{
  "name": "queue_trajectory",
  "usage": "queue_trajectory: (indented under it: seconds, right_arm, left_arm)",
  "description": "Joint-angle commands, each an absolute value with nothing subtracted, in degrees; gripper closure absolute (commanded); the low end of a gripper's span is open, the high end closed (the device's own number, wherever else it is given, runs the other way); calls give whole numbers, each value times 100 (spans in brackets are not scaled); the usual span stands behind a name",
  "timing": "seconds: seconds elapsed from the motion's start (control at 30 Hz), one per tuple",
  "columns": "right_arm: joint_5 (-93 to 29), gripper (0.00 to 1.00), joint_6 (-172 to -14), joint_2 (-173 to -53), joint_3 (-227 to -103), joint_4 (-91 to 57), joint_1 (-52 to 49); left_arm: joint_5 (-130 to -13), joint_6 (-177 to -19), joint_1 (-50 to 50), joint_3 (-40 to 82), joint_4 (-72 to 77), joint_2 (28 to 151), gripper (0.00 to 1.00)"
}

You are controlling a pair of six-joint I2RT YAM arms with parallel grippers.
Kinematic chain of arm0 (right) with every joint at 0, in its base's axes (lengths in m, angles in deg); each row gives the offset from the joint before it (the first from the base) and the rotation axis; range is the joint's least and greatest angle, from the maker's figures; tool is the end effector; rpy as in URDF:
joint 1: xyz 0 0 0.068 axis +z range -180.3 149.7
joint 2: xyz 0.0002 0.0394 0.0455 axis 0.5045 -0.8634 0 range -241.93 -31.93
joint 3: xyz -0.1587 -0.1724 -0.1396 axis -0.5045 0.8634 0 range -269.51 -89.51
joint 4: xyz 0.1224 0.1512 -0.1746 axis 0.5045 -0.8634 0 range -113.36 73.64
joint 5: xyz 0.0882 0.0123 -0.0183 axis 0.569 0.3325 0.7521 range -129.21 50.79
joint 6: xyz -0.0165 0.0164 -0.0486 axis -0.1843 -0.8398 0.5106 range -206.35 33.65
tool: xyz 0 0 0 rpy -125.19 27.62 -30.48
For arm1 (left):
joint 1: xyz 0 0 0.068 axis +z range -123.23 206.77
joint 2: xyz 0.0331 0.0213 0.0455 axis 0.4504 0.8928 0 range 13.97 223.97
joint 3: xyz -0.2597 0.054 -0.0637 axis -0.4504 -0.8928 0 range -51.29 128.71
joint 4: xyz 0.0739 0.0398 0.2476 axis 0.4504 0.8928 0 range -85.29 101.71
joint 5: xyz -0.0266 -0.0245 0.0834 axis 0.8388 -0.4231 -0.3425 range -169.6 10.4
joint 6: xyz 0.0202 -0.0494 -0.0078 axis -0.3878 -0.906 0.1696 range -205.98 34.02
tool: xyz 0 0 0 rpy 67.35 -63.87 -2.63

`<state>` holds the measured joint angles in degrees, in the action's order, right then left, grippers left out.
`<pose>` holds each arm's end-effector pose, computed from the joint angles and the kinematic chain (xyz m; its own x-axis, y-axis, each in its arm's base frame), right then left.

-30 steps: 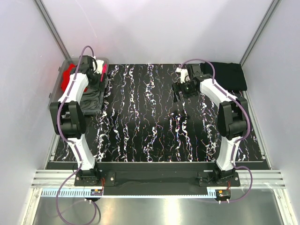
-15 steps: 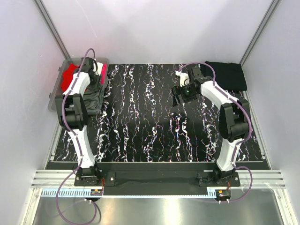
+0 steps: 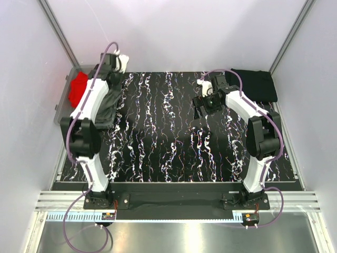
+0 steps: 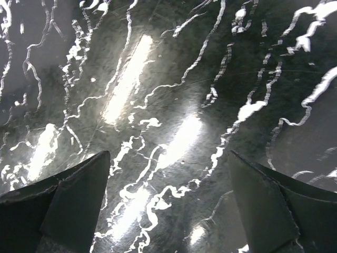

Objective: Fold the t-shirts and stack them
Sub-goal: Grab the tshirt from the pile, then move the tshirt to the center of the board

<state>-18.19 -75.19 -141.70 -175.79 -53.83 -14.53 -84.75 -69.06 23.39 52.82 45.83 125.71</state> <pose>0.3910 0.1237 0.2256 -0.7439 -0.3978 -0.5369 -0.5761 0.7889 0.2137 0.4401 -0.0226 0.3033 -0.7181 0.3328 -0.6112 0.2182 0.9416 0.2565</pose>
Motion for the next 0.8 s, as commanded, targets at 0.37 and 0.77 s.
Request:
queue_trajectory:
  seconds: [0.37, 0.77]
  right_arm:
    - [-2814, 0, -7828, -14170, -19647, -5291, -1404]
    - [-2101, 2, -6790, -12765, -18523, -5345, -1404]
  left_arm:
    - [-8522, -6454, 350, 7729, 4206, 11259, 100]
    - [-8365, -6786, -637, 7220, 4180, 11476, 86]
